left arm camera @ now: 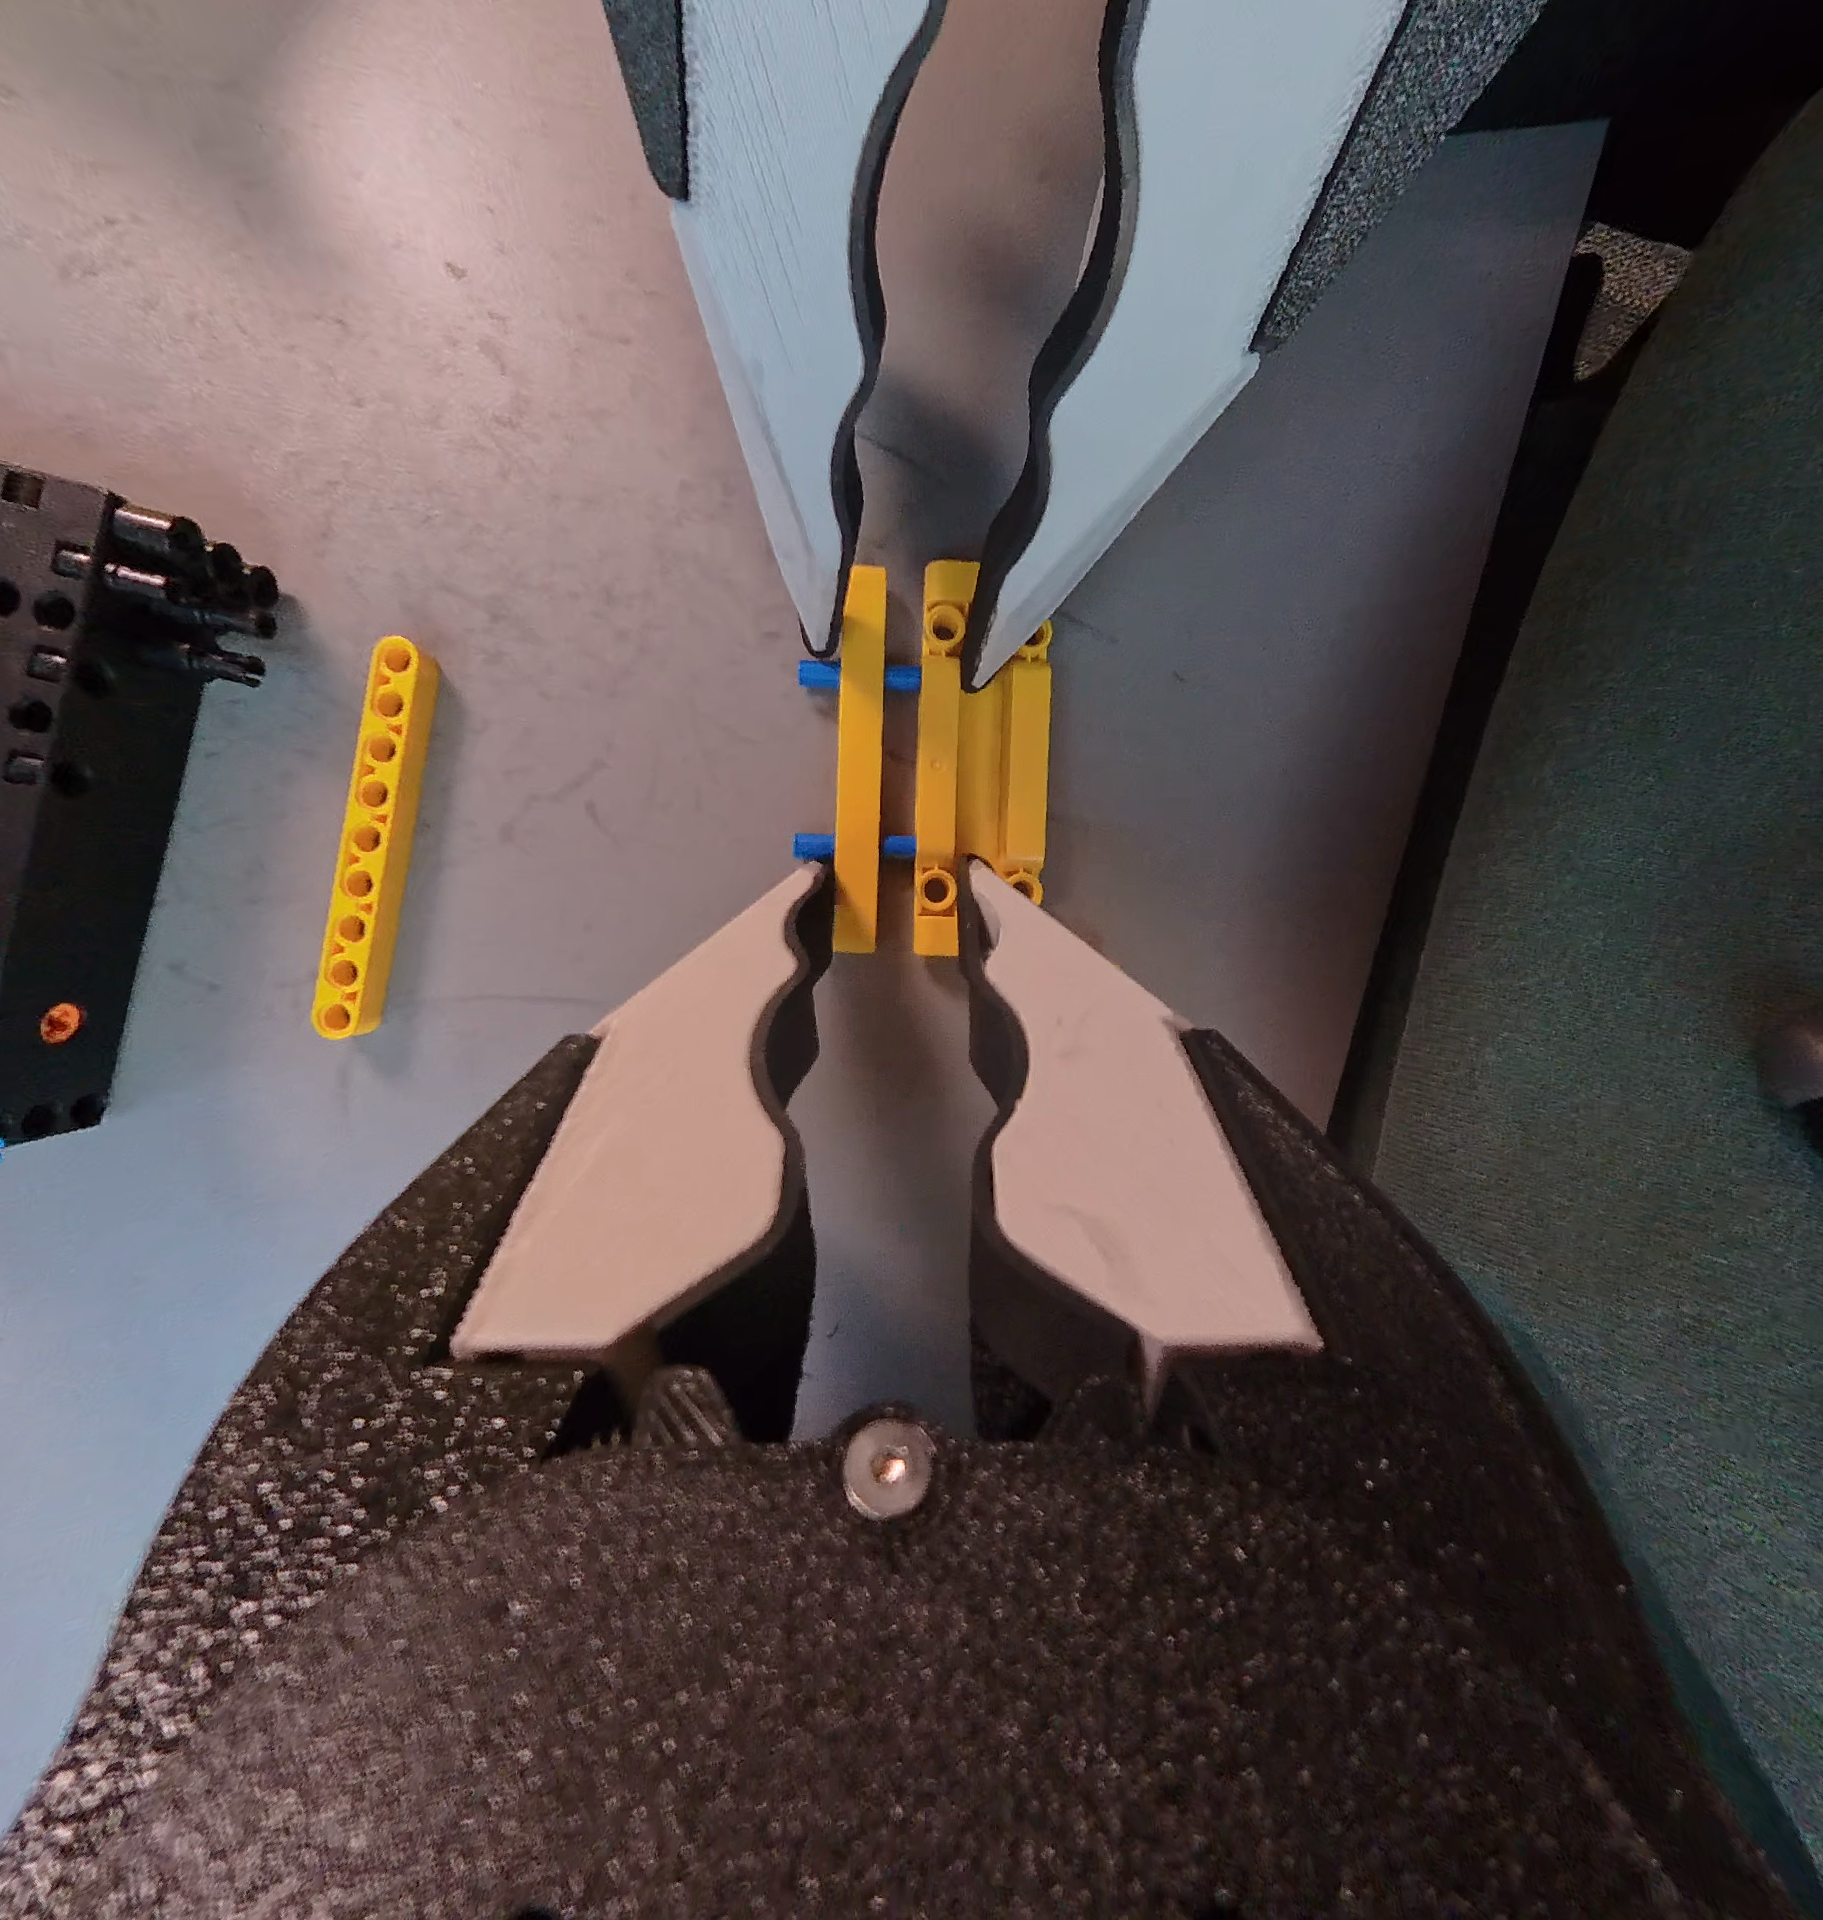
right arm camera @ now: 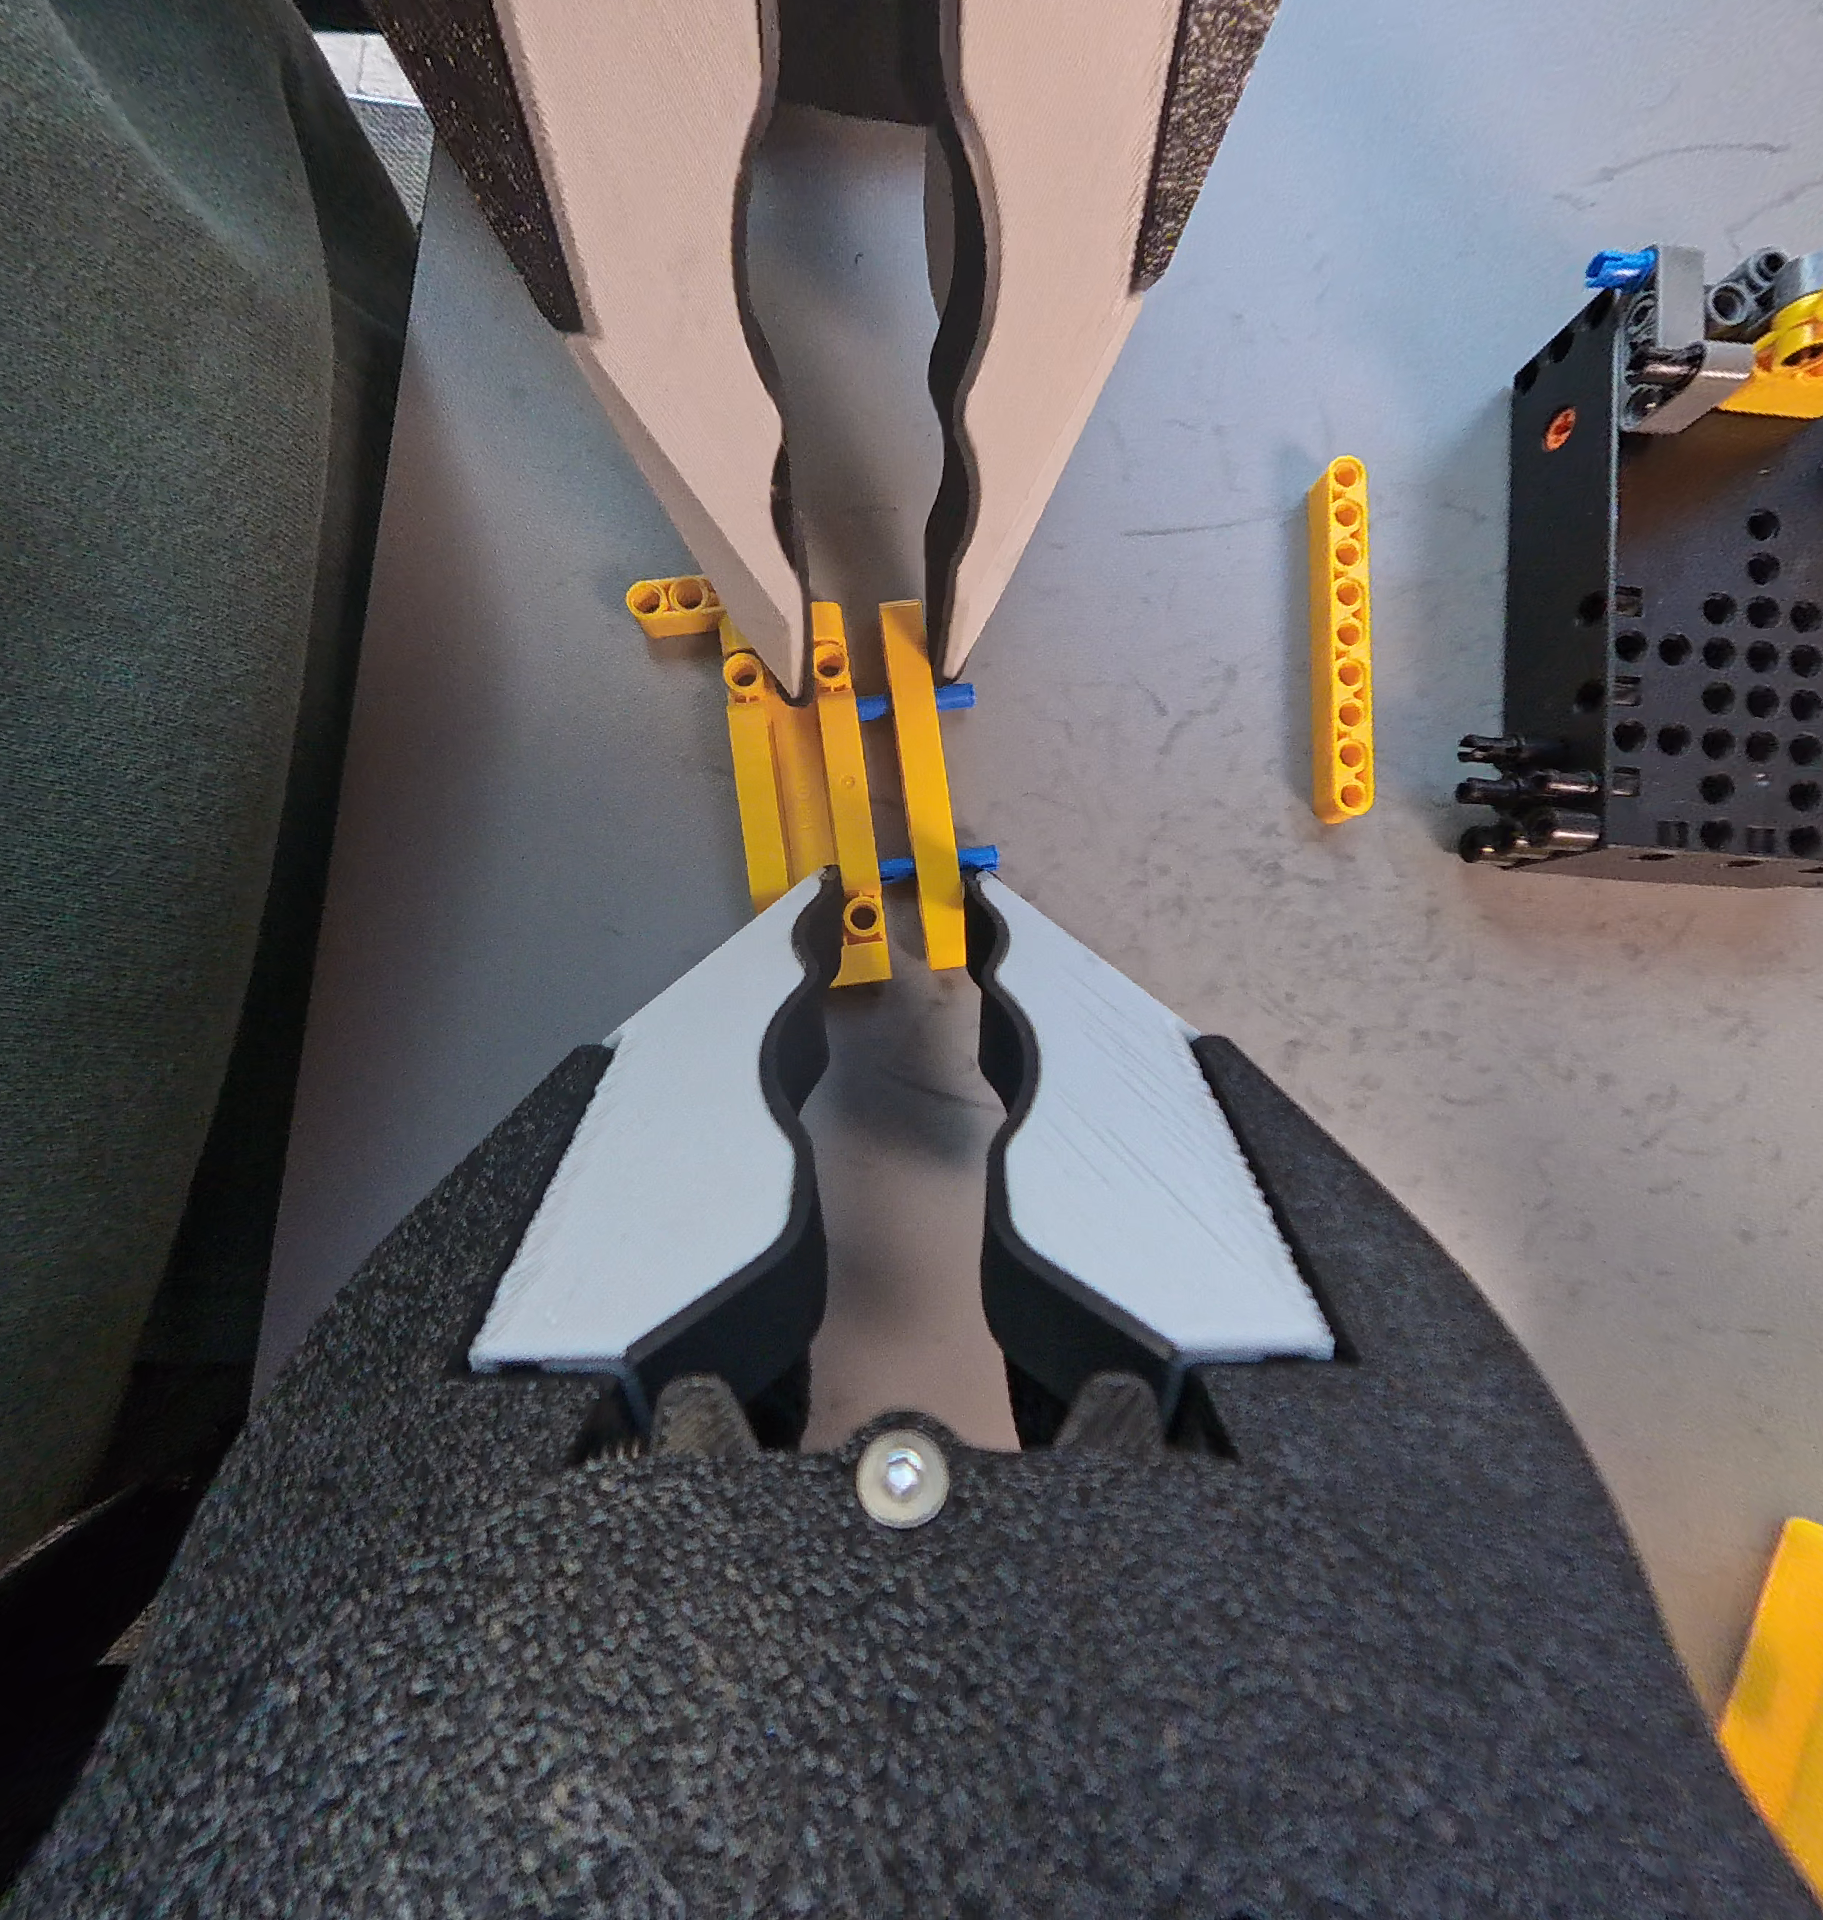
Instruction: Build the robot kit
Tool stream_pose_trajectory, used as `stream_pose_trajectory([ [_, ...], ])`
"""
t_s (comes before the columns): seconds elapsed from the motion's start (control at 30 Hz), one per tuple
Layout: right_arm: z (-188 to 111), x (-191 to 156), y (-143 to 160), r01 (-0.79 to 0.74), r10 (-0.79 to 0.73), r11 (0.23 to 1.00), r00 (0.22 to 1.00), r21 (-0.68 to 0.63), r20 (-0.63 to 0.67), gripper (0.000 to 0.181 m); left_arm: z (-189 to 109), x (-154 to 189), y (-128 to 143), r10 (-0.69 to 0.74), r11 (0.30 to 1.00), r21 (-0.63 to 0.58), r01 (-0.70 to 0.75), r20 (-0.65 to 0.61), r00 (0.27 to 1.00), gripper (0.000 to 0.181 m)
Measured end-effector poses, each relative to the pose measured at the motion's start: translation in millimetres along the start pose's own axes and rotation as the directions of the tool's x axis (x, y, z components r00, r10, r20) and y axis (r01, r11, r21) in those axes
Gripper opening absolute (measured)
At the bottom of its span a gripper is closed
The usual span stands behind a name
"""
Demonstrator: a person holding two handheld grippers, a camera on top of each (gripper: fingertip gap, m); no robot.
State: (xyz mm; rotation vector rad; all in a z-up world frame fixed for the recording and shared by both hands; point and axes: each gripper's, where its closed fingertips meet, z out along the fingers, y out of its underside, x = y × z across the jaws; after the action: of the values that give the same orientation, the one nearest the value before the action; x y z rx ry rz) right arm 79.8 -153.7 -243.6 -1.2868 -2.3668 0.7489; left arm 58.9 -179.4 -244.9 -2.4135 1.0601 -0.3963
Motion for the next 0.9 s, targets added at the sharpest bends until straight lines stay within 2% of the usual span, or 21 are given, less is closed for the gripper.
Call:
stream_pose_trajectory([
  [0.5,-0.7,-1.8,0.6,0.023,-0.023,1.0,1.0,0.014,-0.018,0.021,2.0,-0.8,-0.9,0.037,0.999,0.011,-0.037,0.014,0.999,0.021],
  [0.9,-1.6,-1.7,0.4,-0.116,0.114,0.993,0.991,0.033,0.065,0.021,1.3,-1.3,-1.5,0.003,0.999,0.032,-0.001,-0.08,0.997,0.021],
])
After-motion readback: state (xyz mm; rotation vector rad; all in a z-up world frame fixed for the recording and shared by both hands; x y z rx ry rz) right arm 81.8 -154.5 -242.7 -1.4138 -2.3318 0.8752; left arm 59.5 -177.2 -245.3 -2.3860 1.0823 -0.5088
